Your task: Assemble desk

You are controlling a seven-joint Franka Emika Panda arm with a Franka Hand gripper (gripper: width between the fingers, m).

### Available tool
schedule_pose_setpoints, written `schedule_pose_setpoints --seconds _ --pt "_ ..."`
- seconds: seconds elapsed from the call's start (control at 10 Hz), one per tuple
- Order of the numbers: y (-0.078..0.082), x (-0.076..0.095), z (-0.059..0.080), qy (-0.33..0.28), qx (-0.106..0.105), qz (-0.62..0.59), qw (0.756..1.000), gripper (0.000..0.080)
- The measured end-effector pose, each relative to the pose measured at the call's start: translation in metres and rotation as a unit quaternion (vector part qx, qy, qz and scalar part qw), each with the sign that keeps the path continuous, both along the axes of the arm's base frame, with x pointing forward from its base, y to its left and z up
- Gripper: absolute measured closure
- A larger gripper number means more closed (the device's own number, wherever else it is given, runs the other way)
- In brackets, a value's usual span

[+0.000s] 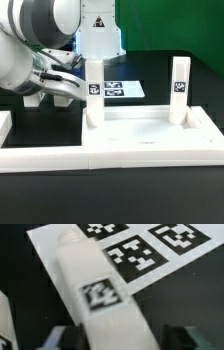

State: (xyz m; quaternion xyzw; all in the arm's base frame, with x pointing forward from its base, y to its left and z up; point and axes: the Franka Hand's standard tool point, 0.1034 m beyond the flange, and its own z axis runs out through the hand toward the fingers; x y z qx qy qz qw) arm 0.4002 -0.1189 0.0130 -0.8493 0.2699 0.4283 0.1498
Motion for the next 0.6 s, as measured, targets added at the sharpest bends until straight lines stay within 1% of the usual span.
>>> schedule_pose_setpoints --seconds 0.1,0.2,0.6 --pt "-0.0001 0.0 0.0 0.0 0.0 0.0 1.0 0.0494" --pt "-0.0002 0.0 0.0 0.0 0.0 0.0 1.0 0.0512" --pt "-0.0003 -0.0001 0.0 0.0 0.0 0.0 1.0 0.0512"
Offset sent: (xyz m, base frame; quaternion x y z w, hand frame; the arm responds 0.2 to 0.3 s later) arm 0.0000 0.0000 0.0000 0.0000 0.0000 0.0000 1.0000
